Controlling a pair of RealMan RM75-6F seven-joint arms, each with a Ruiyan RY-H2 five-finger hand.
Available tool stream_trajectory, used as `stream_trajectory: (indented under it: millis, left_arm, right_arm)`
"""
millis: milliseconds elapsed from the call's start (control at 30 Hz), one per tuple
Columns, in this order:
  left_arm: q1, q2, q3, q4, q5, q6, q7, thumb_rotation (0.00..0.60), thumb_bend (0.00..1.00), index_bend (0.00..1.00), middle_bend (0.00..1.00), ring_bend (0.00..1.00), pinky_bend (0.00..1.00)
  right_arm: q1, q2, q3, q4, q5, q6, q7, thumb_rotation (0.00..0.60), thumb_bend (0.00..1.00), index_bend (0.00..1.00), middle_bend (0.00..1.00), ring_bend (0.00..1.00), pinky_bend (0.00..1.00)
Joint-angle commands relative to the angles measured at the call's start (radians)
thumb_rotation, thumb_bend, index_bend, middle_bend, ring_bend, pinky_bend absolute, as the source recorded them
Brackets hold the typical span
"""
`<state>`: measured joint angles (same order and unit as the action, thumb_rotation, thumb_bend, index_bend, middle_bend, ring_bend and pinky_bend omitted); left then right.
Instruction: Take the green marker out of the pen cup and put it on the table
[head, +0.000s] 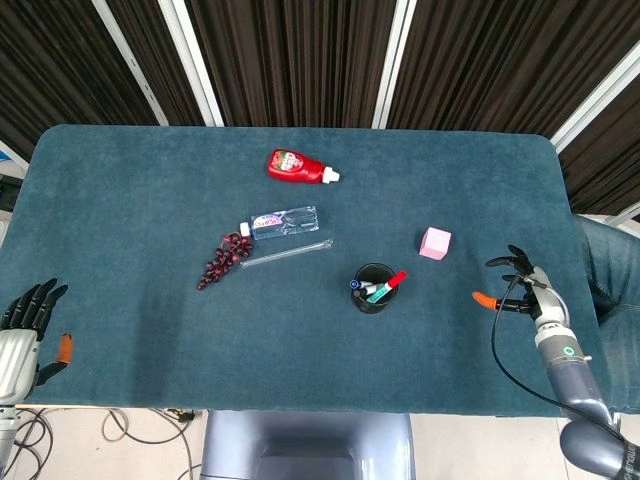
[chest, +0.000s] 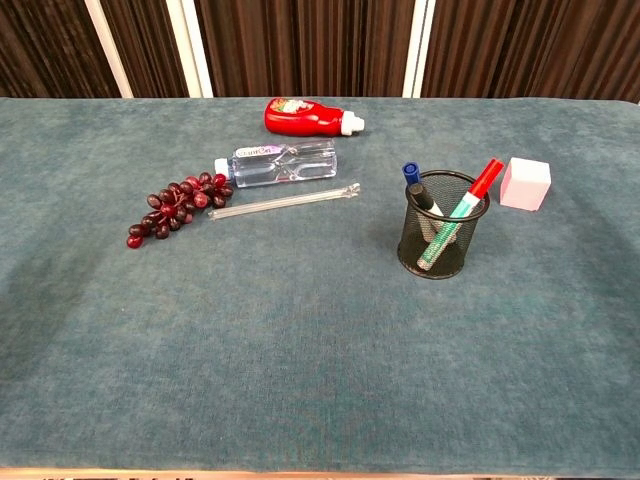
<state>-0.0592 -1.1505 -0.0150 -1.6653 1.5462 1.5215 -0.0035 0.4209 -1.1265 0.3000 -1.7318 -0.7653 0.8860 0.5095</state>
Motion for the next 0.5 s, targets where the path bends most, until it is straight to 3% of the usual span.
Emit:
stream_trajectory:
  millis: [33, 233, 500]
  left_arm:
    - [0.000, 0.000, 0.000, 0.000, -0.002, -0.002, 0.001, 0.600, 0.53, 0.09, 0.04, 0.02, 0.10]
    - [-0.001, -0.001, -0.002, 0.002, -0.006, -0.003, 0.003, 0.600, 0.53, 0.09, 0.04, 0.02, 0.10]
    - [-0.003, -0.002, -0.003, 0.001, -0.013, -0.010, 0.001, 0.600, 0.53, 0.09, 0.04, 0.02, 0.10]
  right_arm:
    - [0.029, -0.053, 0.008, 0.014, 0.075, 0.015, -0.053, 0.600, 0.24, 0.41, 0.00, 0.06, 0.20]
    - [0.070, -0.131, 0.017, 0.058, 0.152, 0.011, -0.115, 0.600, 0.41, 0.41, 0.00, 0.06, 0.20]
    - [0.108, -0.198, 0.036, 0.072, 0.218, 0.018, -0.176, 0.600, 0.30, 0.44, 0.00, 0.06, 0.20]
